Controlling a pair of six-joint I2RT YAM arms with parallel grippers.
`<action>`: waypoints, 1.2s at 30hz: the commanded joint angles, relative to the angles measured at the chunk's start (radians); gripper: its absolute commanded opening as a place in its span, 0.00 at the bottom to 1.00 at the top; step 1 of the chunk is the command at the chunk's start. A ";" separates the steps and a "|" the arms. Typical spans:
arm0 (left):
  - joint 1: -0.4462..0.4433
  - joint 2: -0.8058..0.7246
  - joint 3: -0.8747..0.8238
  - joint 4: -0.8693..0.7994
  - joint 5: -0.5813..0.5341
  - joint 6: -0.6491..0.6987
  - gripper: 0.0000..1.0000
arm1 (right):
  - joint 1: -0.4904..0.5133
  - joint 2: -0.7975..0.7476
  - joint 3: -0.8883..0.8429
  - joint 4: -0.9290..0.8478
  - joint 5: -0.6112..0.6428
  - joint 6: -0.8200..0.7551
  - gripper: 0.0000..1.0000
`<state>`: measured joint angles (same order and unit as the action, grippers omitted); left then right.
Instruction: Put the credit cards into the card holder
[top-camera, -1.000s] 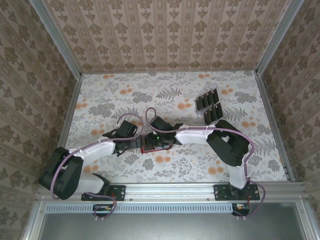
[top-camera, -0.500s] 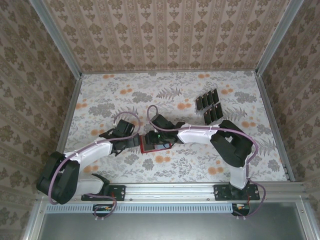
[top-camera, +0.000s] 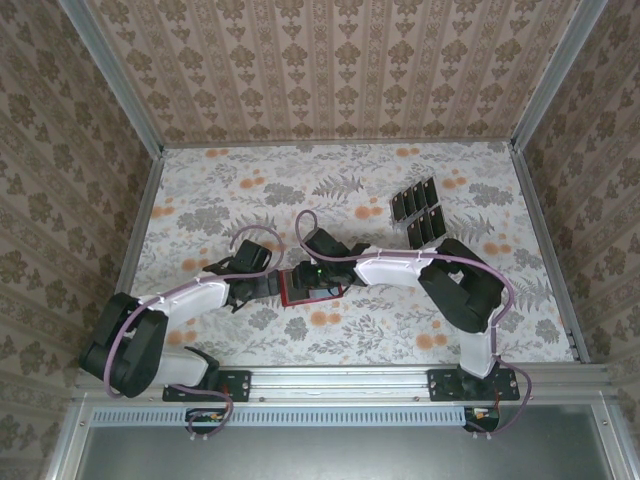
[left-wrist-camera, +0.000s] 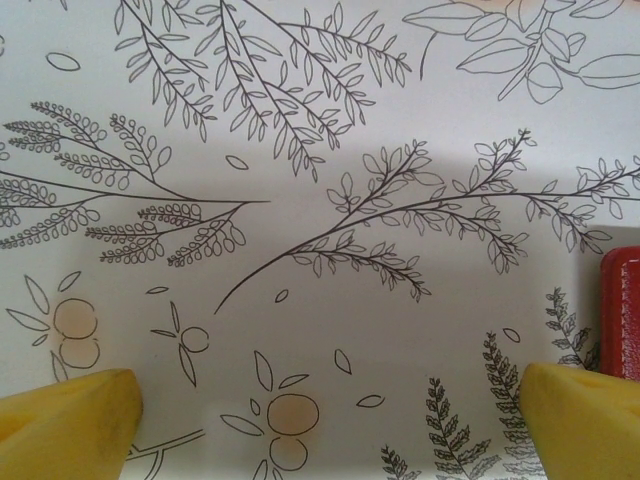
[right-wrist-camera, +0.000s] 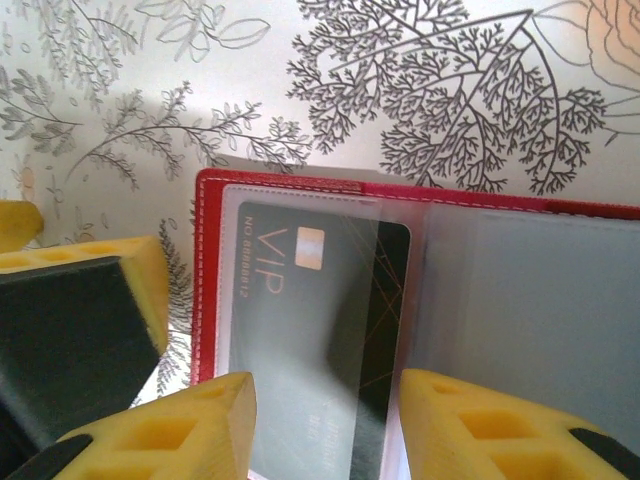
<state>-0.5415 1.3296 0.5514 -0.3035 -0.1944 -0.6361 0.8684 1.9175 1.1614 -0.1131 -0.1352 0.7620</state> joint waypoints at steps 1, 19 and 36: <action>0.008 0.025 -0.008 0.014 0.027 -0.019 0.99 | -0.002 0.027 0.009 -0.010 -0.010 0.006 0.44; 0.008 0.033 -0.027 0.041 0.036 -0.026 1.00 | 0.021 0.066 0.049 0.003 -0.044 0.022 0.44; 0.008 0.032 -0.033 0.049 0.039 -0.025 1.00 | 0.046 0.108 0.095 0.011 -0.084 0.029 0.43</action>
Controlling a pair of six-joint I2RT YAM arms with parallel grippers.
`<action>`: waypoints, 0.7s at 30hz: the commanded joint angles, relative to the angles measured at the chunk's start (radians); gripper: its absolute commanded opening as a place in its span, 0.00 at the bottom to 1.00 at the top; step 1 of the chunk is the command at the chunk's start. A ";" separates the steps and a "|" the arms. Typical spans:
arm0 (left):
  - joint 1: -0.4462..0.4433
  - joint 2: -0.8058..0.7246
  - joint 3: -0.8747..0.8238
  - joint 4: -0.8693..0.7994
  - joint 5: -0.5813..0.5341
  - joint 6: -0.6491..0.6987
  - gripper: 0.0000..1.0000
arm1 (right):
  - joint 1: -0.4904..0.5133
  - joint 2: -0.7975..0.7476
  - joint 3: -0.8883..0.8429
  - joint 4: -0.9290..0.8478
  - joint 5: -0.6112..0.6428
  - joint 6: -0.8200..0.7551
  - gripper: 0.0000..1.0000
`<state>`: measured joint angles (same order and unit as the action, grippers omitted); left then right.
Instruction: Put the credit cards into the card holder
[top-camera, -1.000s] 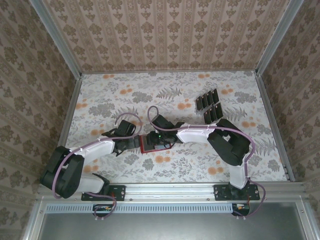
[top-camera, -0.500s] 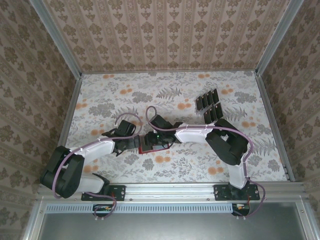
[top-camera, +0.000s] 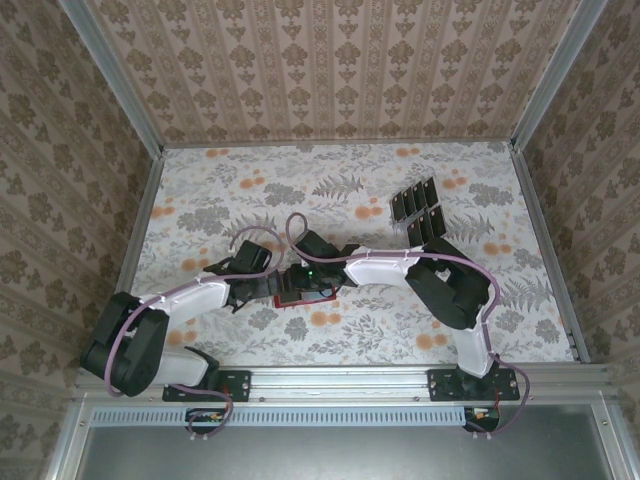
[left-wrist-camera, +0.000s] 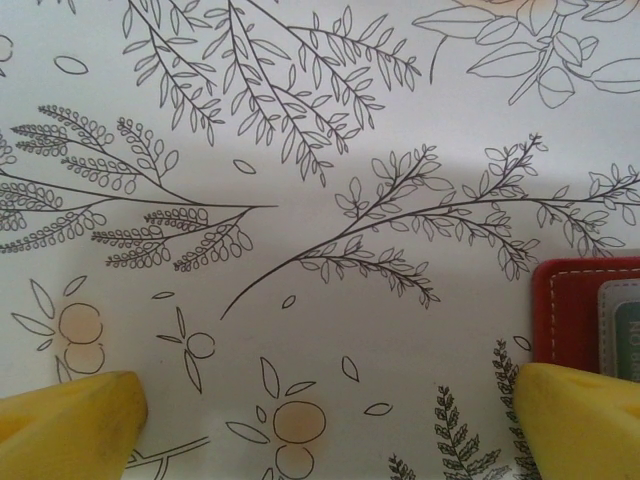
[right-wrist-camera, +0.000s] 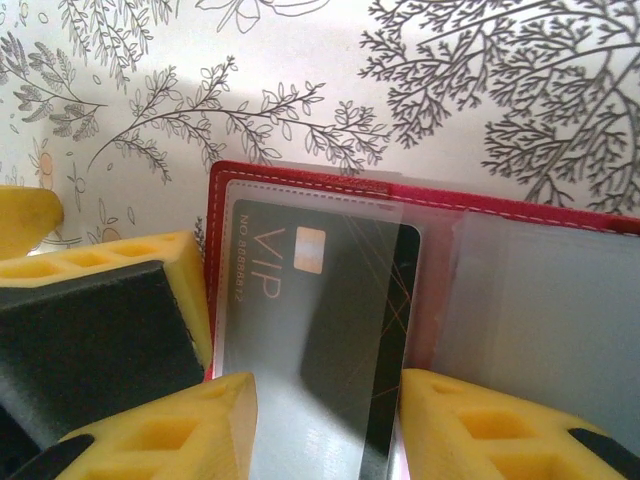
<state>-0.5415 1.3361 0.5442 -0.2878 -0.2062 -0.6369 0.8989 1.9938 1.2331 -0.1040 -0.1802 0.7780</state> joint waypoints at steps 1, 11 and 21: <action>0.008 0.026 -0.026 0.033 0.050 -0.024 1.00 | 0.017 0.032 0.023 0.006 -0.043 0.013 0.43; 0.008 0.017 -0.020 0.024 0.045 -0.025 1.00 | 0.017 0.029 0.006 0.082 -0.106 0.020 0.44; 0.009 -0.037 0.002 -0.024 0.018 -0.020 1.00 | 0.012 -0.065 -0.066 0.149 -0.124 0.053 0.47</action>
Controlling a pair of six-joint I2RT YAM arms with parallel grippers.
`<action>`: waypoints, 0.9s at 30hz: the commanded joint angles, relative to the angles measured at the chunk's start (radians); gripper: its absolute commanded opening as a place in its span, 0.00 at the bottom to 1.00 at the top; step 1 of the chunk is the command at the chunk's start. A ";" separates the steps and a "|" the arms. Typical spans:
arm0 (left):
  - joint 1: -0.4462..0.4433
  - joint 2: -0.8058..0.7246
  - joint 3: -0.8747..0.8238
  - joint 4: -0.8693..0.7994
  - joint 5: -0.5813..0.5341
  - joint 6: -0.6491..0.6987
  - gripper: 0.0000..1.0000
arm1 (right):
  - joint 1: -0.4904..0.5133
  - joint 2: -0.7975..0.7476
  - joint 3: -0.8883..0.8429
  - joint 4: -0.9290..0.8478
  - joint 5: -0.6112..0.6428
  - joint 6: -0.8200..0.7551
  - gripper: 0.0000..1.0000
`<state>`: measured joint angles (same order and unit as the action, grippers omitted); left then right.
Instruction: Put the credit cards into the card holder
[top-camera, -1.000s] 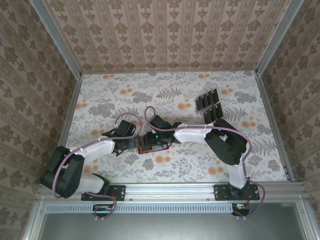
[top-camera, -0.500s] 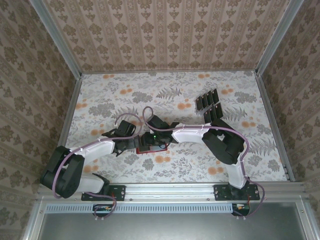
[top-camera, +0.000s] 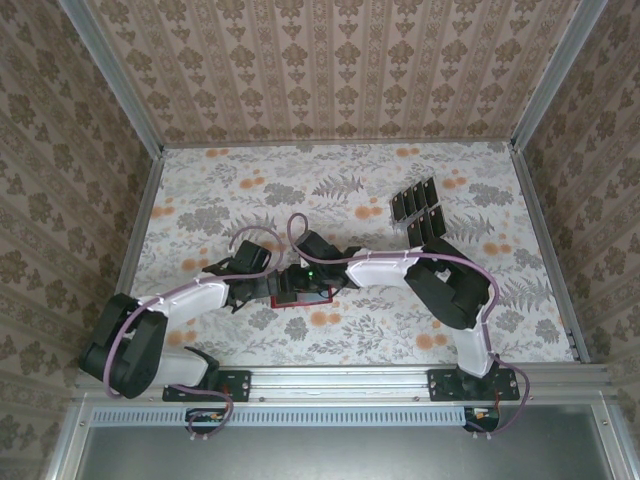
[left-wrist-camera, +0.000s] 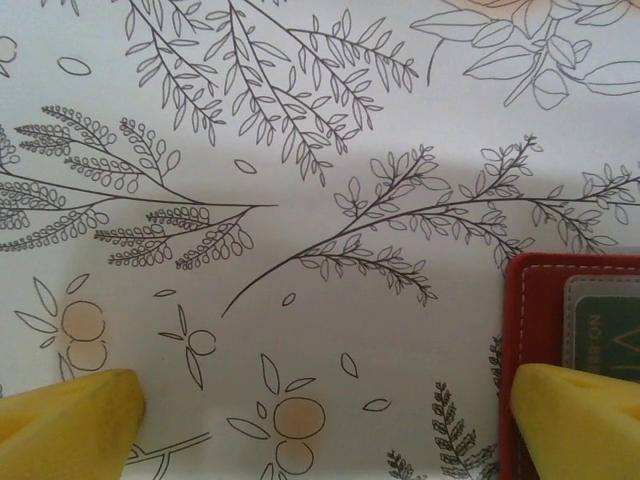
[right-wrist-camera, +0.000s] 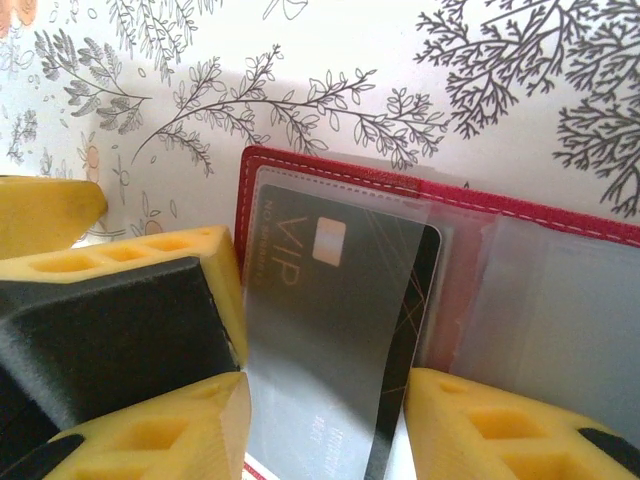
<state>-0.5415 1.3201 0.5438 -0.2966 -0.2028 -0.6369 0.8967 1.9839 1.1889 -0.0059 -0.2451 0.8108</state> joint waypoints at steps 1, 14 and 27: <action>0.011 -0.027 0.005 -0.019 0.012 -0.019 1.00 | 0.013 -0.063 -0.026 0.051 -0.059 0.022 0.47; 0.029 -0.097 0.006 -0.074 -0.017 -0.030 1.00 | 0.015 -0.080 -0.061 0.018 -0.045 0.030 0.48; 0.054 -0.154 -0.015 -0.095 -0.019 -0.027 1.00 | 0.040 -0.020 -0.032 0.032 -0.060 0.057 0.47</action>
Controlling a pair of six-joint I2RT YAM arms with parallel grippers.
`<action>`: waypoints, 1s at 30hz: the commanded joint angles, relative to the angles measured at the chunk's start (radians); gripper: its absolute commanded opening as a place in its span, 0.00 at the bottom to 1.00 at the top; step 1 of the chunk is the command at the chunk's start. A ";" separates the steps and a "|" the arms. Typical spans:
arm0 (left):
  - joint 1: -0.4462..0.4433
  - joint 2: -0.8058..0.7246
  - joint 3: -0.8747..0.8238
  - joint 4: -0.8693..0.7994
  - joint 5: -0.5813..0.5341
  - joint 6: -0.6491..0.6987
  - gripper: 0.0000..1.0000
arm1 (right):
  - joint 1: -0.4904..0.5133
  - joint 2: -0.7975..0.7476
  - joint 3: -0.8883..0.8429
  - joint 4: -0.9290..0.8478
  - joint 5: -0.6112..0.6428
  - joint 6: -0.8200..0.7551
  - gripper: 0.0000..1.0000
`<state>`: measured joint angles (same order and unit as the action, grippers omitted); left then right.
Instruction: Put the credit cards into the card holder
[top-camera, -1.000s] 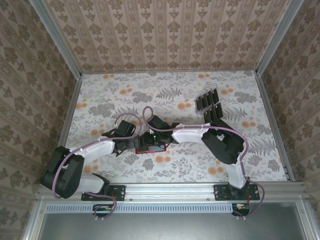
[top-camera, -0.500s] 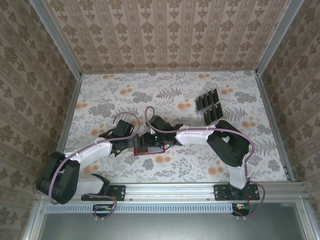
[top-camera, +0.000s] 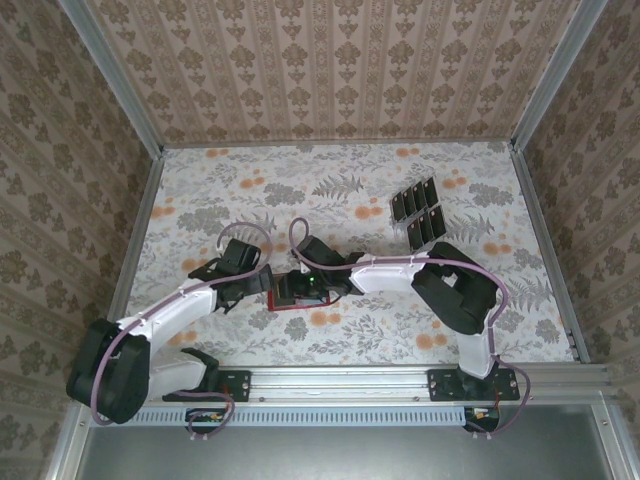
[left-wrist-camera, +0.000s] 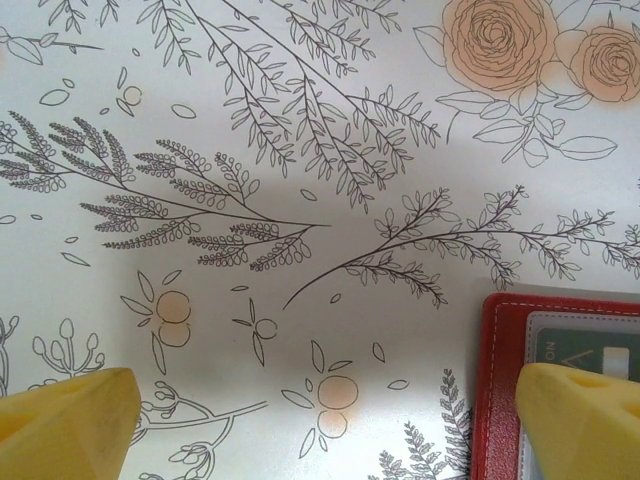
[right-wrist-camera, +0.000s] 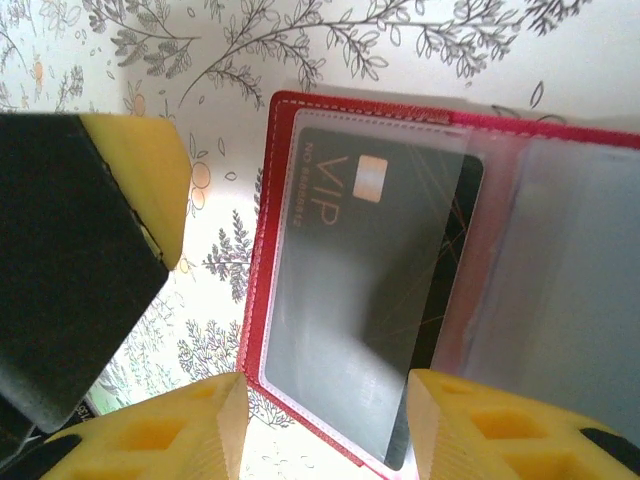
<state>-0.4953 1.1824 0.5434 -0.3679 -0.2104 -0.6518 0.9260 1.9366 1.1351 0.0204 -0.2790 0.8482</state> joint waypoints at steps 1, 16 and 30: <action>0.011 -0.017 -0.016 -0.021 -0.010 -0.011 1.00 | 0.013 0.032 0.025 0.005 -0.028 0.020 0.47; 0.012 -0.088 -0.034 -0.029 0.033 0.008 1.00 | -0.052 -0.167 0.022 -0.204 0.115 -0.120 0.48; 0.006 -0.134 -0.049 -0.001 0.098 -0.002 1.00 | -0.111 -0.041 0.160 -0.367 0.144 -0.274 0.47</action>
<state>-0.4892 1.0599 0.5152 -0.3725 -0.1345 -0.6514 0.8104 1.8656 1.2617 -0.2958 -0.1417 0.6113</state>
